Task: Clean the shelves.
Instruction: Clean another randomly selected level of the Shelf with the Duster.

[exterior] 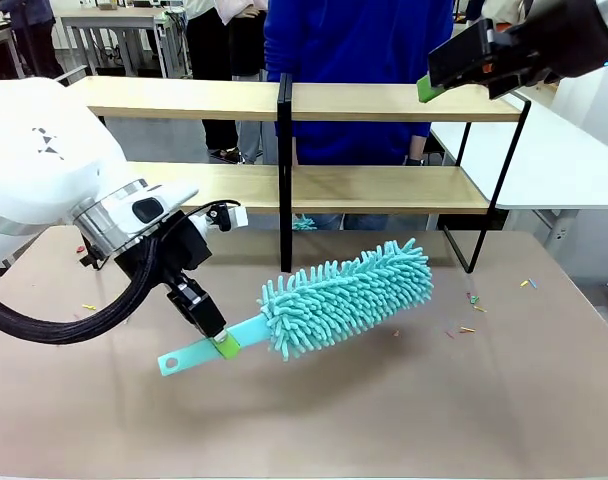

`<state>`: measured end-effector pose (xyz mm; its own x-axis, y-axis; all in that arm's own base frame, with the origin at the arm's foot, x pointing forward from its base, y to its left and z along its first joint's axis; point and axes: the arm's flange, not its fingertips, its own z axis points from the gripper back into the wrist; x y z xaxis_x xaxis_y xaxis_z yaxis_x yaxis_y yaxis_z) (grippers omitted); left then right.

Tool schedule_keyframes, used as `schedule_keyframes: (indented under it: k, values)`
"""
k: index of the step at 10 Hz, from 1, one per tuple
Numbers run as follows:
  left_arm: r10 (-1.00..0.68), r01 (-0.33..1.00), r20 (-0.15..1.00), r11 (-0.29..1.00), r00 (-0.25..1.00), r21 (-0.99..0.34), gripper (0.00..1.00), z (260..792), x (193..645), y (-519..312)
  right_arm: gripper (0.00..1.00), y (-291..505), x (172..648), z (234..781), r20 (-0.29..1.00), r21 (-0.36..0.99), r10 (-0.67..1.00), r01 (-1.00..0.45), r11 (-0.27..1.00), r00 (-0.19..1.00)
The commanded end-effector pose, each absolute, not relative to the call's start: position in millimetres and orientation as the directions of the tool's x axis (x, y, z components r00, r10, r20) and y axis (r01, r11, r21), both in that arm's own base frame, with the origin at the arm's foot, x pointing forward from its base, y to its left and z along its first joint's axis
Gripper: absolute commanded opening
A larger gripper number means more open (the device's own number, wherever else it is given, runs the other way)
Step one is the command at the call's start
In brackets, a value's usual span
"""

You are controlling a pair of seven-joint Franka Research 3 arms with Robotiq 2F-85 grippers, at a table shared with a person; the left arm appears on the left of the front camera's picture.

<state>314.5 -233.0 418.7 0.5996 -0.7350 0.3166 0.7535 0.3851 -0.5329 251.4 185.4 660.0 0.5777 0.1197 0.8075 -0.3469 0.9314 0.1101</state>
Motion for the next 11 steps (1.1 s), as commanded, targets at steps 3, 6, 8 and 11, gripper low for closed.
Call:
schedule_keyframes:
  k: [3, 6, 8, 11]
  values:
    - [-0.751, 0.768, 0.347, 0.316, 0.561, -0.557, 0.13, 434.4, 316.8, -218.0, 1.00, 185.0, 252.1, 661.1, 0.808, 0.112, 0.116, -0.345, 0.932, 0.577]
    - [-0.665, 0.778, 0.467, 0.290, 0.583, -0.557, 0.13, 472.0, 273.3, -80.5, 1.00, 185.0, 252.1, 661.1, 0.808, 0.112, 0.116, -0.345, 0.932, 0.577]
    - [-0.591, 0.754, 0.505, 0.304, 0.629, -0.582, 0.13, 476.9, 232.7, 4.8, 1.00, 185.0, 252.1, 661.1, 0.808, 0.112, 0.116, -0.345, 0.932, 0.577]
    - [-0.269, 0.747, 0.699, 0.307, 0.662, -0.590, 0.13, 503.3, 157.4, 129.7, 1.00, 185.0, 252.1, 661.1, 0.808, 0.112, 0.116, -0.345, 0.932, 0.577]
